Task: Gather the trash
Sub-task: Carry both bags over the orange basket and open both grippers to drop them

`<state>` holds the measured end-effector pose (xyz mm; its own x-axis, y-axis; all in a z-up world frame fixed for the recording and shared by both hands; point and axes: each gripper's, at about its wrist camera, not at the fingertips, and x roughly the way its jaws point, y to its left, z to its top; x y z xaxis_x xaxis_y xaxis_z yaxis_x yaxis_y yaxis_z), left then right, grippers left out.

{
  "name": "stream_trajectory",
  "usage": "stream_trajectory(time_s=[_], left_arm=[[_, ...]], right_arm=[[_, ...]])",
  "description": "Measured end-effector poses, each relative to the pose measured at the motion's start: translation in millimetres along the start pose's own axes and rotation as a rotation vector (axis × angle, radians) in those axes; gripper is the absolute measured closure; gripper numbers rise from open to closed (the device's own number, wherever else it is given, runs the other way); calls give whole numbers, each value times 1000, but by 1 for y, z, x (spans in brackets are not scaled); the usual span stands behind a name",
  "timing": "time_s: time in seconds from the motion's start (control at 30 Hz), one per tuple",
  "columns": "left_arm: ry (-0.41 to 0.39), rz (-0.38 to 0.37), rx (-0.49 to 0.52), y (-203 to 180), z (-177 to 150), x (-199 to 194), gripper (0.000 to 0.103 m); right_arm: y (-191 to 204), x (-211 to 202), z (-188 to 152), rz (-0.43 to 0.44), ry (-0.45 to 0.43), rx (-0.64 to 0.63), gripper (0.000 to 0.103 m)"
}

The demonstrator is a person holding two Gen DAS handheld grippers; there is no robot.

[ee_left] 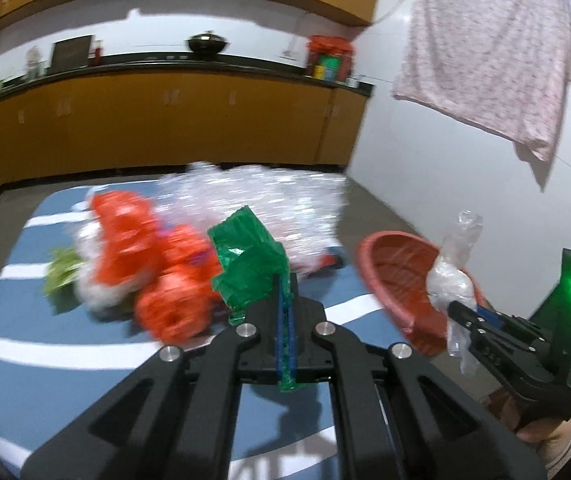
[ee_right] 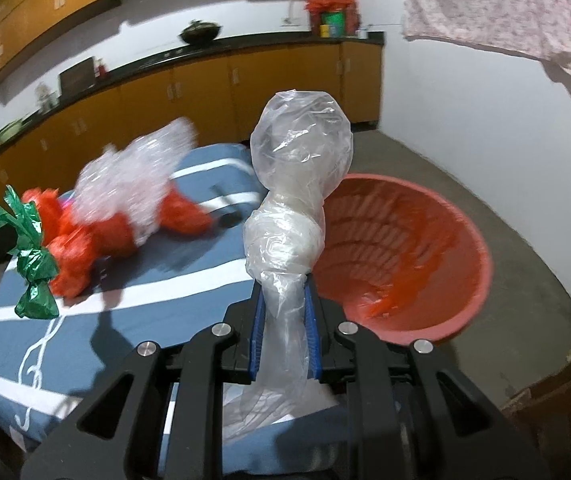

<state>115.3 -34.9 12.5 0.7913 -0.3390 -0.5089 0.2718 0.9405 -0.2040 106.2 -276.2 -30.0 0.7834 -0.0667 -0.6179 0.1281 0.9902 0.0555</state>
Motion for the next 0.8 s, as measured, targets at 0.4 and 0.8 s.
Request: stream_trajectory(time_s=[0.4, 0.8], left_arm=[[78, -215, 128, -130, 30, 106, 99], [163, -253, 200, -176, 27, 184, 99]], right_arm=[[-85, 20, 21, -90, -5, 114, 84], [-120, 51, 27, -91, 0, 176, 84]])
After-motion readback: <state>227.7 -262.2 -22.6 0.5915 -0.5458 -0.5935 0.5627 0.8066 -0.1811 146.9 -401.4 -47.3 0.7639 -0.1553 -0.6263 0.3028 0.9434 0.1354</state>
